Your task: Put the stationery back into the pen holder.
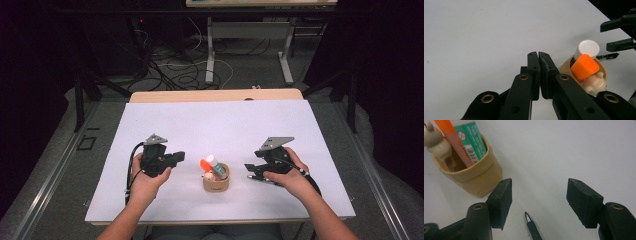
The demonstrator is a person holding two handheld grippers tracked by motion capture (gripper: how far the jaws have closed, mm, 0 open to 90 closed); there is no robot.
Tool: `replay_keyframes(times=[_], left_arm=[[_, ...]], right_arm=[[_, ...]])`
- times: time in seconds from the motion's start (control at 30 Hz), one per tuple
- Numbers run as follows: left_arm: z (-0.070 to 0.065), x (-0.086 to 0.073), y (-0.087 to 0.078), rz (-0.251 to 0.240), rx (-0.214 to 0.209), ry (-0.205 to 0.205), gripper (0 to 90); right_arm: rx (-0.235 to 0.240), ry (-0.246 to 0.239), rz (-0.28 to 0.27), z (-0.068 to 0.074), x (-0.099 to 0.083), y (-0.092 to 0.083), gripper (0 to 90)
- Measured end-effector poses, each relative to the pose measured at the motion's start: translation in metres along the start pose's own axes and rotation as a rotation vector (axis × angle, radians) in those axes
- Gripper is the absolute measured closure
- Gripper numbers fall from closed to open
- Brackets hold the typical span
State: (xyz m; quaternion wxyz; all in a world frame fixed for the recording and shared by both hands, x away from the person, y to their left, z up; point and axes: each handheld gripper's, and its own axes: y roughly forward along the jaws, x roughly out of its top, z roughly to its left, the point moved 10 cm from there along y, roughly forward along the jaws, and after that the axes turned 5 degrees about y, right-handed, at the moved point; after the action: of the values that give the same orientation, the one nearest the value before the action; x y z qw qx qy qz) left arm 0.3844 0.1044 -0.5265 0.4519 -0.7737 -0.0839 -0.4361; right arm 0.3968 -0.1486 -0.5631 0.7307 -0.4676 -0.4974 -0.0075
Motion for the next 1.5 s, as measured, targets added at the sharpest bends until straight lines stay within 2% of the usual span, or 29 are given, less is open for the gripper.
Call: replay_keyframes(times=[0.13,0.2,0.37,0.53,0.67,0.8,1.0,1.13,1.23,1.27,1.5], left_arm=[[0.008,-0.007,-0.003,0.003,0.017,-0.008,87.9],[0.012,-0.011,-0.003,0.006,0.027,-0.010,88.3],[0.018,-0.018,-0.005,0.024,0.040,-0.016,88.5],[0.020,-0.024,-0.005,0.032,0.045,-0.023,88.6],[0.021,-0.026,-0.003,0.030,0.043,-0.031,87.6],[0.020,-0.028,-0.001,0.028,0.037,-0.043,85.4],[0.020,-0.029,0.000,0.038,0.031,-0.034,81.6],[0.022,-0.030,0.000,0.039,0.030,-0.047,78.2],[0.023,-0.029,-0.001,0.029,0.029,-0.061,73.3],[0.024,-0.029,-0.001,0.026,0.028,-0.067,72.2],[0.026,-0.030,0.000,0.030,0.025,-0.072,64.0]], right_arm=[[-0.004,-0.025,0.035,0.001,-0.004,0.001,37.3],[-0.020,-0.047,0.079,-0.001,-0.008,0.000,37.6],[-0.025,-0.102,0.148,-0.001,-0.018,0.003,38.6],[-0.034,-0.155,0.210,-0.003,-0.021,0.004,41.2],[-0.037,-0.227,0.261,-0.004,-0.023,0.006,43.0],[-0.033,-0.259,0.316,-0.004,-0.026,0.006,47.4],[-0.005,-0.268,0.386,-0.002,-0.035,0.006,58.5],[0.011,-0.296,0.455,-0.002,-0.046,0.006,63.8],[0.002,-0.324,0.513,-0.006,-0.054,0.003,65.7],[0.000,-0.351,0.516,-0.009,-0.056,0.004,66.1],[0.003,-0.349,0.563,-0.015,-0.069,0.004,68.1]])
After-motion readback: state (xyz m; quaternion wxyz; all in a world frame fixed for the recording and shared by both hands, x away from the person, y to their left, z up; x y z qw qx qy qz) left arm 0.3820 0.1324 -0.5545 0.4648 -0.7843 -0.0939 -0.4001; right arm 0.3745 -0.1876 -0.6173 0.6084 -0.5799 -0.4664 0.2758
